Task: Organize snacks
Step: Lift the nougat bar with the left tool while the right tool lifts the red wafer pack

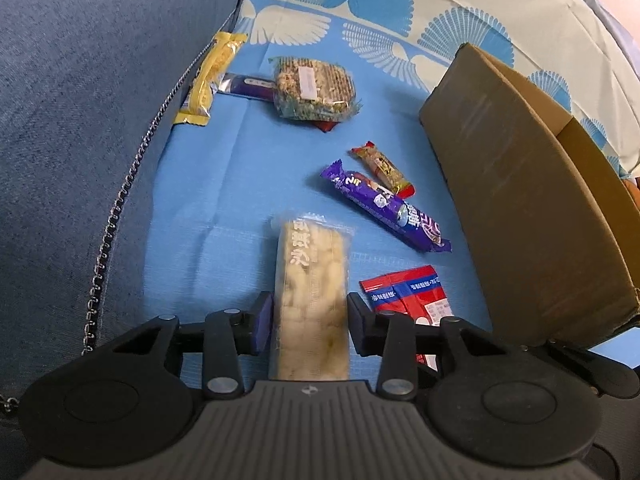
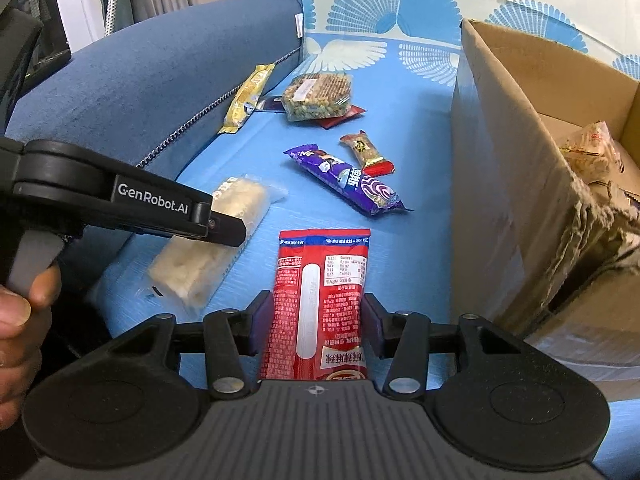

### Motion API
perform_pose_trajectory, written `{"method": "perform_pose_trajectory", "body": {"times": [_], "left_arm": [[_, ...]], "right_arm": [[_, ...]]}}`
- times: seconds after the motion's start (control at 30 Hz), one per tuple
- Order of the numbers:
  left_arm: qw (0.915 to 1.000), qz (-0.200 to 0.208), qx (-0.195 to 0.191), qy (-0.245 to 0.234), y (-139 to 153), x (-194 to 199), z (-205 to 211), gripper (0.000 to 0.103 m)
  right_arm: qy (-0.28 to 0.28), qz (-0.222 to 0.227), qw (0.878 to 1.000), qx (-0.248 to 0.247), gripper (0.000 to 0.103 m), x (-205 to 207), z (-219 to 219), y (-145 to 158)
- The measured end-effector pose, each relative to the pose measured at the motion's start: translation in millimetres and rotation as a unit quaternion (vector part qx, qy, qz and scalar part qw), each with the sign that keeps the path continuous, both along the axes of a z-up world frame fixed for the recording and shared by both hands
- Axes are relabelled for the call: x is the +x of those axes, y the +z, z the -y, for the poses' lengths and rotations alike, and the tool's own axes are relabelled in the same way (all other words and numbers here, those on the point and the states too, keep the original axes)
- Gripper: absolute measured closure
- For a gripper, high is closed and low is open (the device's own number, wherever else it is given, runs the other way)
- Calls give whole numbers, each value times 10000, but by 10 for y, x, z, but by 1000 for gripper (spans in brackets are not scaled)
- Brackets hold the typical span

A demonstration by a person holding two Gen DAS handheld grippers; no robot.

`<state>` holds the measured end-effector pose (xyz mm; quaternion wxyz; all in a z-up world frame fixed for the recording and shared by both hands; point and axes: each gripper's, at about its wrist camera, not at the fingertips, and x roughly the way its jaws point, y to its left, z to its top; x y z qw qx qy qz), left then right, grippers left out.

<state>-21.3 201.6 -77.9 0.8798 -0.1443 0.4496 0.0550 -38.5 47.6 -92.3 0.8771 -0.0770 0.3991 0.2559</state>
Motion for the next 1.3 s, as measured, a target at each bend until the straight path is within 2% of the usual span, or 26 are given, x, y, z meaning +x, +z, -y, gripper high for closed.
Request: {"method": "perform_pose_trajectory", "body": {"times": [0.23, 1.07, 1.3], "left_arm": [[9999, -17, 138, -63, -14, 15, 47, 57], [9999, -27, 152, -76, -8, 13, 40, 57], [9997, -48, 207, -107, -9, 20, 55, 57]], "right_arm": [[31, -16, 10000, -37, 51, 11, -10, -24], [107, 13, 9999, -126, 50, 2, -18, -47], [217, 182, 9993, -238, 55, -38, -35, -43]]}}
